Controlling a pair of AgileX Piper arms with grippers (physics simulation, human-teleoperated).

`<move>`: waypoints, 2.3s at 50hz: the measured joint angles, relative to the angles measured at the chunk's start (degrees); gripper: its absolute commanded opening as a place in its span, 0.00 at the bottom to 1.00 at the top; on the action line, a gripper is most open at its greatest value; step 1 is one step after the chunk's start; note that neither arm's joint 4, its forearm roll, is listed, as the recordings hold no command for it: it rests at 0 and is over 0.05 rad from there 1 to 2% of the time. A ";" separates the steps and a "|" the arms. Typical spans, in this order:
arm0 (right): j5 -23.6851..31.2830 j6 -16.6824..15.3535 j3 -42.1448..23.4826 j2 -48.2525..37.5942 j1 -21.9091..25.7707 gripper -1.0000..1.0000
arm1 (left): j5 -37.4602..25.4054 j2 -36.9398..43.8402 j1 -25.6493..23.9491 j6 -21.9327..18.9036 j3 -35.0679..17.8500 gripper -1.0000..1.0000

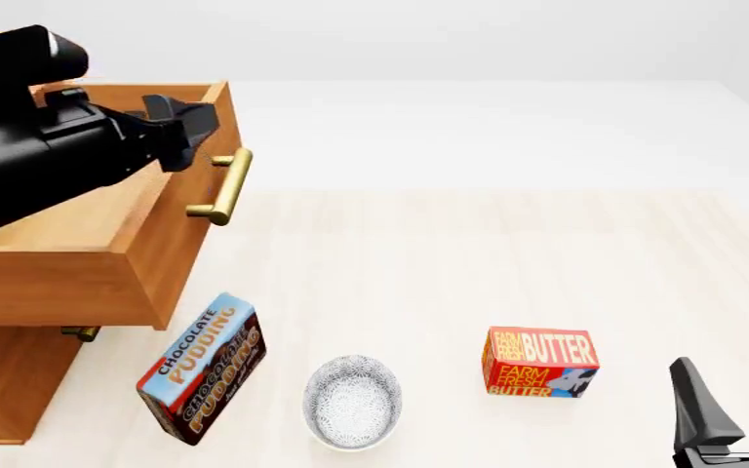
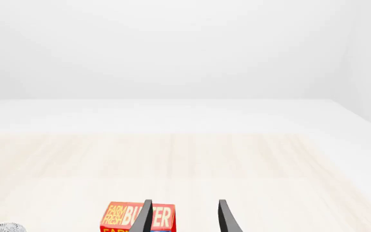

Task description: Put the bowl in the top drawer of the cabinet.

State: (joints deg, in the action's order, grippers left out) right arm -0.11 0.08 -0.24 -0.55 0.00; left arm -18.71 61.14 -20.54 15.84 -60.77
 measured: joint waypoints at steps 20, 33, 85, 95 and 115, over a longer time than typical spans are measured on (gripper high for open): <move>0.00 0.00 0.00 0.00 0.00 1.00 | -1.93 -4.01 -3.09 -2.09 -2.18 1.00; 0.00 0.00 0.00 0.00 0.00 1.00 | -2.87 -6.63 -6.64 -2.20 -1.76 1.00; 0.00 0.00 0.00 -0.01 0.00 1.00 | -5.37 -13.90 -17.84 -0.76 3.71 1.00; 0.00 0.00 0.00 -0.01 0.00 1.00 | -4.66 -13.66 -19.81 -0.10 4.99 1.00; 0.00 0.00 0.00 0.00 0.00 1.00 | -2.61 -12.46 -23.61 2.15 7.81 1.00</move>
State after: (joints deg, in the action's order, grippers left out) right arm -0.11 0.08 -0.24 -0.55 0.00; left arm -21.32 48.68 -44.16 17.99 -52.96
